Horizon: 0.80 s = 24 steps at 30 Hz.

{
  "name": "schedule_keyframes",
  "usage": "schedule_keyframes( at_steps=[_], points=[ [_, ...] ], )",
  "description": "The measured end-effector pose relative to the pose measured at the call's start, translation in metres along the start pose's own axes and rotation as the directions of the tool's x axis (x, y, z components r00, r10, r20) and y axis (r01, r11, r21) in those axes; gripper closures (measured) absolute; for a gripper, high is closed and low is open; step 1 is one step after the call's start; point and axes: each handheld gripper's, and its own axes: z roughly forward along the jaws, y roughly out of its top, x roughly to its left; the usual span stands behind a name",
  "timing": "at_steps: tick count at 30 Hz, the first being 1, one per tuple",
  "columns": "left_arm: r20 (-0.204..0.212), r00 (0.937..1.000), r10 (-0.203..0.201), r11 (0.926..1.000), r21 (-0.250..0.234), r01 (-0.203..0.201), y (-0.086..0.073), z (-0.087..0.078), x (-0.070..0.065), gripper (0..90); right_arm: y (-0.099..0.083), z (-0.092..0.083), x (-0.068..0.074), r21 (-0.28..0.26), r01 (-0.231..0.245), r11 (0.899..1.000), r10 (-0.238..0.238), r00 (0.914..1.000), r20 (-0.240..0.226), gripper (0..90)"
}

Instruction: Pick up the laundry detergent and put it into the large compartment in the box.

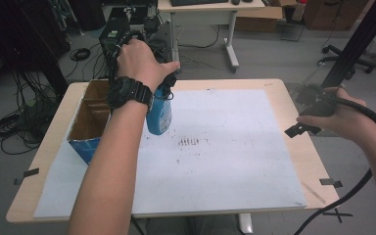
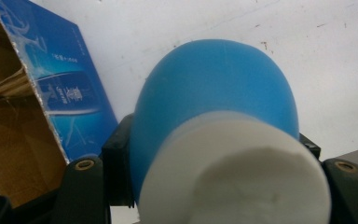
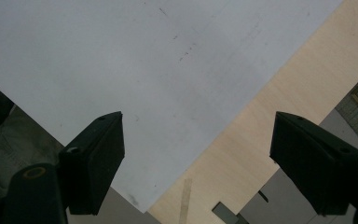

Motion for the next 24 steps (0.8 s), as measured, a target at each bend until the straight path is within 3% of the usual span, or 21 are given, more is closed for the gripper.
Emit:
schedule_keyframes(
  at_steps=[24],
  points=[
    [-0.001,0.9958,-0.092,0.9958,0.002,0.092,-0.005,-0.014,0.043,37.6,0.0,-0.002,-0.005,-0.006,-0.005,1.0,0.005,1.0,-0.007,17.6]
  ],
)
